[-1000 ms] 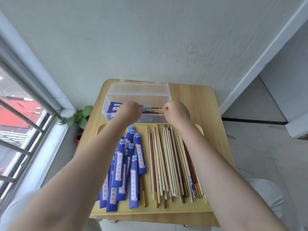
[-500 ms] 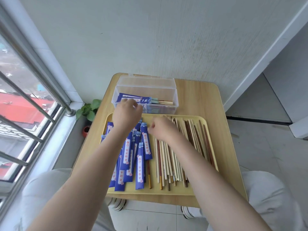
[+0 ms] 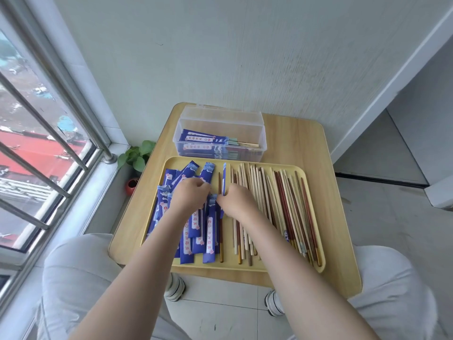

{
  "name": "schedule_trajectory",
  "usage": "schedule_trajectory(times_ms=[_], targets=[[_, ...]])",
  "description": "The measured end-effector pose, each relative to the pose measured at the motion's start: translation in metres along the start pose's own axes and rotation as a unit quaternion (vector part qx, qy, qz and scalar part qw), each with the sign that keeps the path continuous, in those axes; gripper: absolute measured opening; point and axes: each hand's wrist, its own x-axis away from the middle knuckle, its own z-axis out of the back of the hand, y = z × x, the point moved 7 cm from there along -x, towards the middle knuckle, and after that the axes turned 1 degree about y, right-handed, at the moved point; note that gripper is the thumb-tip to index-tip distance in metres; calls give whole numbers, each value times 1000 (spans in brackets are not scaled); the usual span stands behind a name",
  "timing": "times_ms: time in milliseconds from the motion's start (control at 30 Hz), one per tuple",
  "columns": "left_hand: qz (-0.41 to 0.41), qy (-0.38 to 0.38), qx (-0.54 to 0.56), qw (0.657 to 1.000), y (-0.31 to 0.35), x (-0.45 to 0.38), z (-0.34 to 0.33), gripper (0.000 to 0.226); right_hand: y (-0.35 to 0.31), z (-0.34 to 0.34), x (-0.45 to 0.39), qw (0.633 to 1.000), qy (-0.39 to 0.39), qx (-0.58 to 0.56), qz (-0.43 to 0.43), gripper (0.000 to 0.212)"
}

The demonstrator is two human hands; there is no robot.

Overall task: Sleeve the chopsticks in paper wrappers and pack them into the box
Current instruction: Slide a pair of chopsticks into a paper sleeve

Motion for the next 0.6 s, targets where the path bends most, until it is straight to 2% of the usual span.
schedule_trajectory(times_ms=[100,233,300,367,533,600], targets=[[-2,-26,162,986,15,11,-7,30,-4,23,20,997,37,-50,41,30],[6,-100,328,939,29,25,-33,41,-4,26,38,993,44,-83,73,34],[22,-118,393,912,30,30,-45,37,7,23,39,989,43,-125,64,32],[31,-121,411,903,29,34,-52,30,17,21,40,987,35,-141,64,30],[46,-113,401,908,28,42,-66,29,52,30,45,983,-27,-169,61,35],[54,-109,392,912,28,45,-69,27,74,45,42,988,33,-146,39,32]])
